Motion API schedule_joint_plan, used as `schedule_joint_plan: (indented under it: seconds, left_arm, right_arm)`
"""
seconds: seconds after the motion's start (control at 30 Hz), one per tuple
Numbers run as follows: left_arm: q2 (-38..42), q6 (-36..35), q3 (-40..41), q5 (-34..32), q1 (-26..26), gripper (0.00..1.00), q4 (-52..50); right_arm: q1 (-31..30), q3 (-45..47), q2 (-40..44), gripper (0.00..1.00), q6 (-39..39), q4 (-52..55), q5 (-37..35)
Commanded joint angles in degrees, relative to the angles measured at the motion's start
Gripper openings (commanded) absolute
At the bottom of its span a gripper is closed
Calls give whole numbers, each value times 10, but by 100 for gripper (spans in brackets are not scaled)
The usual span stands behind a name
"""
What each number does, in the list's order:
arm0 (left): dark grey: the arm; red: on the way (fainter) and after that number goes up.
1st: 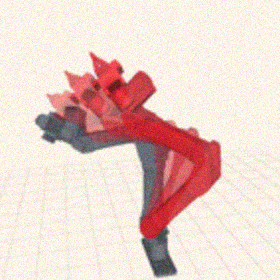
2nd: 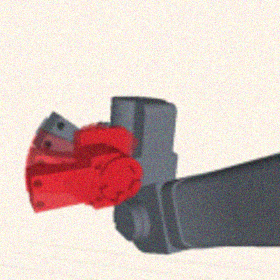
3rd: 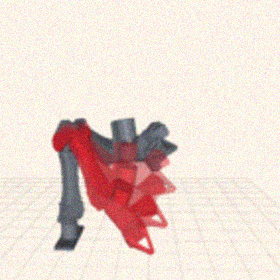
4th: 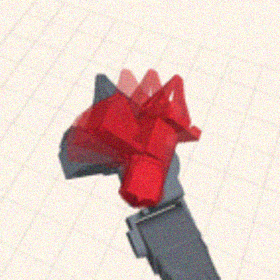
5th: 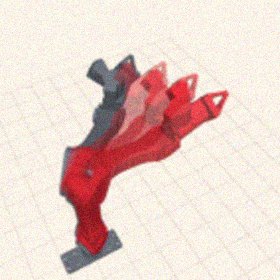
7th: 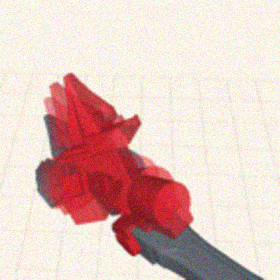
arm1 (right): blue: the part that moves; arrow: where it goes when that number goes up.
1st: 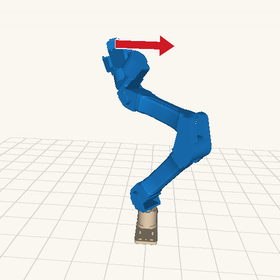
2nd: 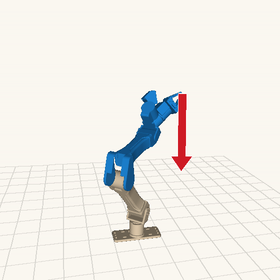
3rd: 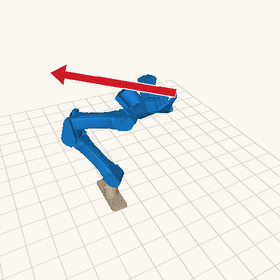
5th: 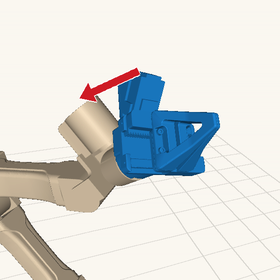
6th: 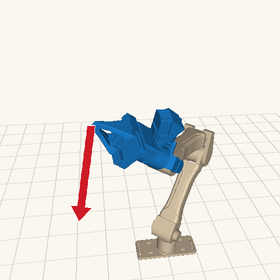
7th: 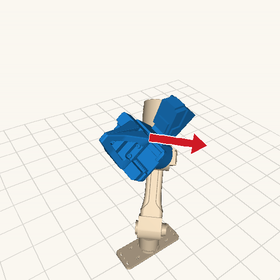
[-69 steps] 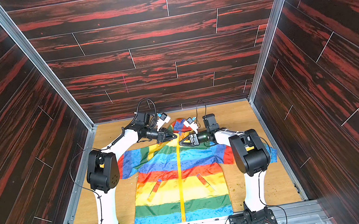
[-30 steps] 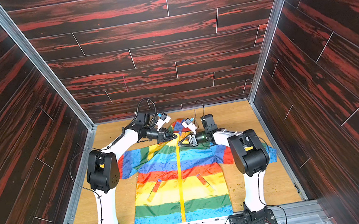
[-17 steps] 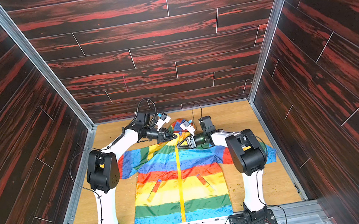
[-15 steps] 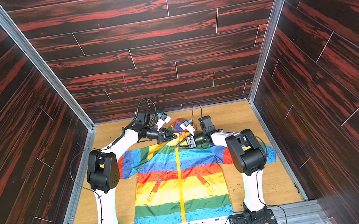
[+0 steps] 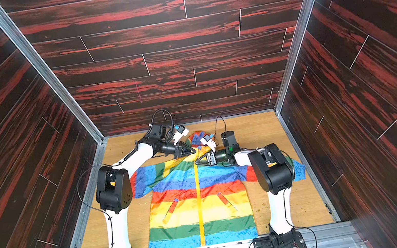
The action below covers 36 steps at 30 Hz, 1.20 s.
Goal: Unzip the jacket
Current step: Unzip the zipper on the jacket.
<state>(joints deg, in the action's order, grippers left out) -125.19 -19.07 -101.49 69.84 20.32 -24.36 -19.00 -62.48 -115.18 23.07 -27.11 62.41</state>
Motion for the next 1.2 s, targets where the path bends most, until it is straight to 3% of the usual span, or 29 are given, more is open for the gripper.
schedule_joint_plan:
  seconds: [0.0, 0.17, 0.43, 0.67, 1.0, 1.17]
  left_arm:
    - [22, -9, -15, 22, 4, 0, -1]
    - [21, -8, -15, 22, 5, 0, 0]
    - [20, -5, -15, 23, 5, 0, 3]
    - [21, -4, -16, 25, 6, 0, 3]
    - [20, -3, -15, 27, 7, 0, 5]
    - [19, -3, -16, 28, 7, 0, 5]
  right_arm:
    - [-2, 10, -15, 38, 65, -87, -23]
    - [-2, 9, -23, 37, 101, -135, -6]
    - [-4, 10, -25, 29, 91, -122, -3]
    - [-7, -2, -27, 29, 55, -60, -32]
    - [-7, -2, -30, 28, 77, -98, -26]
    - [-7, 0, -31, 21, 83, -107, -27]
